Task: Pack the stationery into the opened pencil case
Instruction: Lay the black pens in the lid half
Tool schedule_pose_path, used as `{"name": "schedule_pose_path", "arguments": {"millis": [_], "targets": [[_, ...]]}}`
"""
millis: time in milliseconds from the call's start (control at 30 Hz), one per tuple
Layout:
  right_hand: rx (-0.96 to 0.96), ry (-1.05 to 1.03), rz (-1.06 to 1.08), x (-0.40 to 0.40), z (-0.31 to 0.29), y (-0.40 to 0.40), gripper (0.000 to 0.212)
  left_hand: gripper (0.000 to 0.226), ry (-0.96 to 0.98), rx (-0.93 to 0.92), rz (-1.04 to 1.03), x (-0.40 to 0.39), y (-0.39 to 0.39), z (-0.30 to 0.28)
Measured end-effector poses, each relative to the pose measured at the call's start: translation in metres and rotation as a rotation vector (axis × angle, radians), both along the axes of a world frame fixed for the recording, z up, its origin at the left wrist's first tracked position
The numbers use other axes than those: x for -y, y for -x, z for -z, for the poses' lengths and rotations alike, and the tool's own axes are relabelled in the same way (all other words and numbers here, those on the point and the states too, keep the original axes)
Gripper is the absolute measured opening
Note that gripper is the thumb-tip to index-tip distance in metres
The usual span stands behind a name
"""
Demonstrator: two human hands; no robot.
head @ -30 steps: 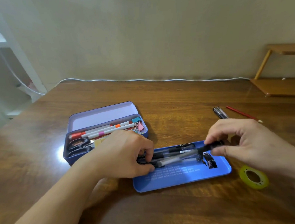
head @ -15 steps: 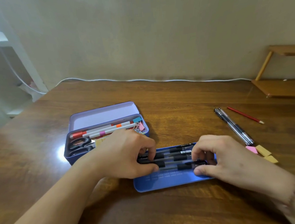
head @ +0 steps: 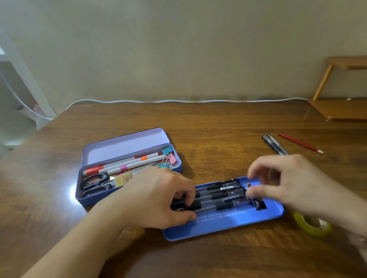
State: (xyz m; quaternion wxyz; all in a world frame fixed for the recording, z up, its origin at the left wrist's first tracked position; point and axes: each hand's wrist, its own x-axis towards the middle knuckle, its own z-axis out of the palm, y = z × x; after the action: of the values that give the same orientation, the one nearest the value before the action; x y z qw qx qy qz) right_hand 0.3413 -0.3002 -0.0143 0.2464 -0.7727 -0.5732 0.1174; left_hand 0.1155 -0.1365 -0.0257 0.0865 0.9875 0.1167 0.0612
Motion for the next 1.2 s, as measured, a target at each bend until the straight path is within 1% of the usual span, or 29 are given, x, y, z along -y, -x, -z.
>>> {"name": "schedule_pose_path", "arguments": {"millis": [67, 100, 133, 200, 267, 367, 533, 633, 767, 867, 967, 1033, 1133, 1200], "targets": [[0.011, -0.152, 0.174, 0.004, -0.007, -0.019, 0.017, 0.027, 0.013, 0.009, 0.009, 0.000, 0.000, -0.001], [0.059, -0.167, 0.262, 0.007, -0.009, -0.028, 0.016, 0.027, 0.019, 0.014, 0.011, 0.001, 0.000, -0.001], [0.108, -0.130, 0.342, 0.008, -0.010, -0.036, 0.015, 0.026, 0.022, 0.021, 0.012, 0.001, -0.001, -0.001], [0.167, 0.032, 0.450, 0.009, -0.007, -0.048, 0.015, 0.026, 0.016, 0.031, 0.014, 0.001, -0.001, -0.001], [0.170, 0.169, 0.485, 0.006, -0.002, -0.052, 0.015, 0.025, 0.004, 0.021, 0.017, 0.001, -0.002, 0.001], [0.157, 0.243, 0.505, 0.000, 0.003, -0.050, 0.017, 0.026, -0.006, -0.003, 0.023, -0.001, -0.001, 0.002], [0.256, 0.240, 0.591, -0.005, 0.004, -0.050, 0.023, 0.028, 0.022, 0.030, 0.031, 0.000, -0.001, 0.002], [0.301, 0.245, 0.632, -0.007, 0.006, -0.051, 0.022, 0.028, 0.058, 0.072, 0.029, 0.000, -0.001, 0.000], [0.318, 0.250, 0.662, -0.005, 0.007, -0.055, 0.025, 0.027, 0.045, 0.068, 0.038, -0.001, -0.001, 0.001], [0.303, 0.247, 0.660, -0.006, 0.008, -0.056, 0.026, 0.025, 0.041, 0.065, 0.052, 0.000, -0.002, 0.004], [0.296, 0.211, 0.598, -0.005, 0.005, -0.052, 0.021, 0.019, 0.054, 0.058, 0.061, 0.001, -0.002, 0.004], [0.255, 0.108, 0.497, -0.003, 0.003, -0.048, 0.018, 0.015, 0.058, 0.057, 0.061, 0.000, -0.002, 0.004], [0.117, -0.085, 0.271, 0.003, -0.005, -0.037, 0.016, 0.012, 0.059, 0.062, 0.051, -0.002, -0.003, 0.005], [-0.006, -0.137, 0.101, 0.008, -0.015, -0.029, 0.011, 0.012, 0.055, 0.060, 0.049, -0.003, -0.003, 0.005]]}}
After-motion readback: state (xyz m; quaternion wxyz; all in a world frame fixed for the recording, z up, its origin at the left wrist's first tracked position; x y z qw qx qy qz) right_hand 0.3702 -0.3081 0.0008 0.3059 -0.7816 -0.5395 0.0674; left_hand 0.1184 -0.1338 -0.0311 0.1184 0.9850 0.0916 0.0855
